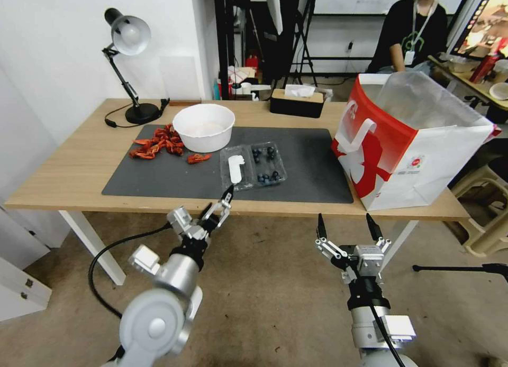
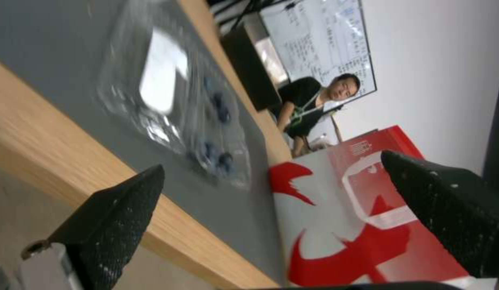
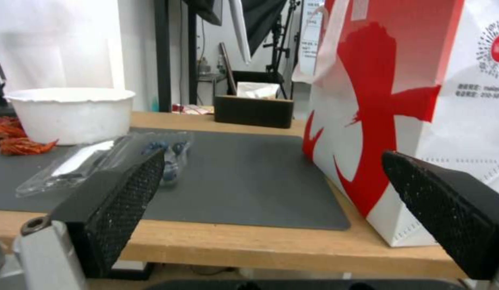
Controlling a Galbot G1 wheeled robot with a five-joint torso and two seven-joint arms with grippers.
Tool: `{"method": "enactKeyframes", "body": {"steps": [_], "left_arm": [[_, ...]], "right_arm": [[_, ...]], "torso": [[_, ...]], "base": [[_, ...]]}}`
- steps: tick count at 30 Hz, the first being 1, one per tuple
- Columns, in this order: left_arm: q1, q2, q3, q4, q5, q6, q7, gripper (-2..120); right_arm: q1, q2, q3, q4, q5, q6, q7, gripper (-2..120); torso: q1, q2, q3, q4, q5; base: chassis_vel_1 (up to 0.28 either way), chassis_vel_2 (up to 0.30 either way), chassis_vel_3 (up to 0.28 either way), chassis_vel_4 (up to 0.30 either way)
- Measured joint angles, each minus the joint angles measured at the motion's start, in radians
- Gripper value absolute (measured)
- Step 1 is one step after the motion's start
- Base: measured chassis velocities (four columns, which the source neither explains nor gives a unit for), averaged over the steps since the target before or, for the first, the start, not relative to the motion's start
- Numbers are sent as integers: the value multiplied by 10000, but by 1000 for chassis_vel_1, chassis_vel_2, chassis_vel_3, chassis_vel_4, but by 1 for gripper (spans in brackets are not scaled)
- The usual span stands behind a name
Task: Close the takeout container lid, then place the container into the takeout bag.
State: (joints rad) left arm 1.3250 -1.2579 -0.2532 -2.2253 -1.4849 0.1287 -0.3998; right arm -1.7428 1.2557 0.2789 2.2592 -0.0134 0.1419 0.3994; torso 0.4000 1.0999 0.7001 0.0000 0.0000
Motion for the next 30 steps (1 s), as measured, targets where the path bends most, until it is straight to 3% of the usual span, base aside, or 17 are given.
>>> {"method": "enactKeyframes", "body": {"steps": [5,9,30], "left_arm": [[-1147,-431,347,806,-1457,17,-1088,100],[-1596,-627,516,1214,-1759,-56,-1404,100],[-3302,-1241,866,3026,-2050,-399,-2043,100]], "right_arm": [[-68,101,173,-7,-10,-10,4,100],[-83,133,280,8,-10,-23,10,100],[-70,337,573,96,-8,-111,26,100]], "torso": [[0,0,0,-1,1],[0,0,0,-1,0],[0,0,1,0,0]], "base": [[0,0,0,0],[0,0,0,0],[0,0,0,0]]}}
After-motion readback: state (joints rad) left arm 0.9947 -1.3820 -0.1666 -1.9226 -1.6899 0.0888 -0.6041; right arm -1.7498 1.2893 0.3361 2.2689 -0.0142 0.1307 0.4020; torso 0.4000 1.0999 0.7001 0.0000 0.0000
